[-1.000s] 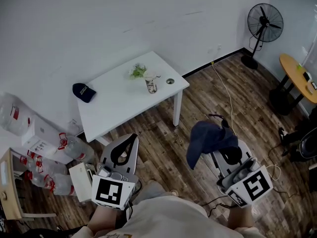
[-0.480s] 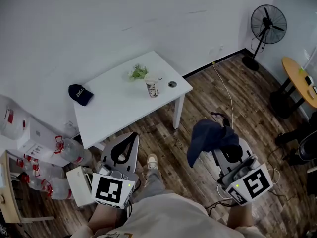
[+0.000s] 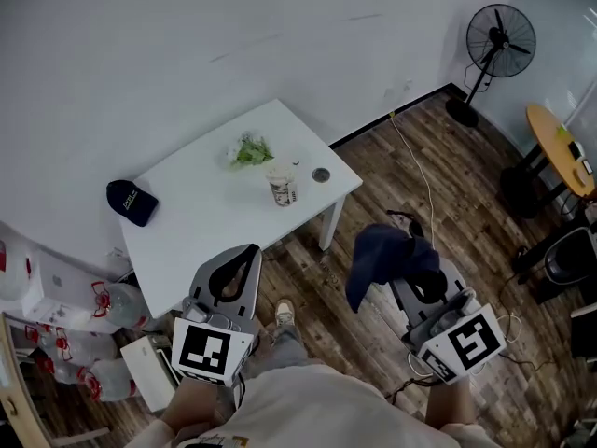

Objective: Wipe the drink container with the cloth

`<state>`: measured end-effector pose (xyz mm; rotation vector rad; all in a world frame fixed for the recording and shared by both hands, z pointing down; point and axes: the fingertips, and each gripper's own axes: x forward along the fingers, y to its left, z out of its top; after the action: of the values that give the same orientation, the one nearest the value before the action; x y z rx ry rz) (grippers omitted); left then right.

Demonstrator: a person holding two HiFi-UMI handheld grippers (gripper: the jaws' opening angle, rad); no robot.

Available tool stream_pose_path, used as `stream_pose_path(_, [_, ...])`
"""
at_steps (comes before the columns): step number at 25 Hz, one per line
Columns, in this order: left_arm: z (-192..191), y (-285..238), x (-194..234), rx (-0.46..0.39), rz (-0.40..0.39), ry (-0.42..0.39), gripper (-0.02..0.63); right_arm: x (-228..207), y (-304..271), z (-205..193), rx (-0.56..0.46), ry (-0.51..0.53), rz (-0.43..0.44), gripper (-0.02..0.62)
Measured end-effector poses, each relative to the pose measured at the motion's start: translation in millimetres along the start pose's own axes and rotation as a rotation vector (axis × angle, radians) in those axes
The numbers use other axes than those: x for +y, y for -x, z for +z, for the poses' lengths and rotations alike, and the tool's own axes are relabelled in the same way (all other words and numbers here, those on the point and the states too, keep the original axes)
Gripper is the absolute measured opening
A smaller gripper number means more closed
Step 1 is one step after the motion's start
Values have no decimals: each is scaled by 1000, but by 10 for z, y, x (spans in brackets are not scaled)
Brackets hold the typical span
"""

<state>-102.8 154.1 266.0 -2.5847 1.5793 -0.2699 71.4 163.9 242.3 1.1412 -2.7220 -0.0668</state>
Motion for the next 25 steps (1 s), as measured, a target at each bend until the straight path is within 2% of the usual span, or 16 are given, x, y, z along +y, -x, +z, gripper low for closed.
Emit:
stream_pose_path(3, [-67,-311,266,19,-24,9,20,-151,-355,-19,25,-17,-15,43])
stream_pose_path(7, [-244,-701,682,48,-58,-38,28,-348,-878,-13,53,-23,-29,43])
stream_pose_path(8, [-295,-787,775,56,-71,-44,43,-385,-1010,-14,59,-23,-31,43])
stream_pose_path(10, [-383,-954,944,69,-96,-40,135,-454,-1272,-25,72,-24,-37,43])
stream_pose_path(13, [-497,-1191,1173,75,-130,-22,204,-571,-1658,-62,94,-28,-48,43])
stream_pose_path(18, [-689,-1517,1423,97,-190,-14,251,-726,-2151,-120,122,-37,-60,43])
stream_pose_path(25, [-906,-1785,1436,126,-242,-22,318,-860,-2444,-285,176,-45,-47,43])
